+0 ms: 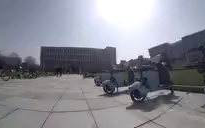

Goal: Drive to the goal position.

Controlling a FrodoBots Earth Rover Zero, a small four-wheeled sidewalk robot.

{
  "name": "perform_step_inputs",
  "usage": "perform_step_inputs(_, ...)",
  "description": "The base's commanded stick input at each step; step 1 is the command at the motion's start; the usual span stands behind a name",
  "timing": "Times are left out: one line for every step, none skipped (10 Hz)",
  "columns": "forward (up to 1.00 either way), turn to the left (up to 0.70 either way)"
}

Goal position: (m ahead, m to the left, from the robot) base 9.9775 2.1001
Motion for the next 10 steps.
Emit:
perform_step_inputs(0.0, 0.0)
perform_step_inputs(0.0, 0.0)
perform_step_inputs(0.0, 0.0)
perform_step_inputs(0.0, 0.0)
perform_step_inputs(0.0, 0.0)
perform_step_inputs(0.0, 0.0)
perform_step_inputs(0.0, 0.0)
perform_step_inputs(0.0, 0.21)
perform_step_inputs(0.0, 0.55)
perform_step_inputs(0.0, 0.99)
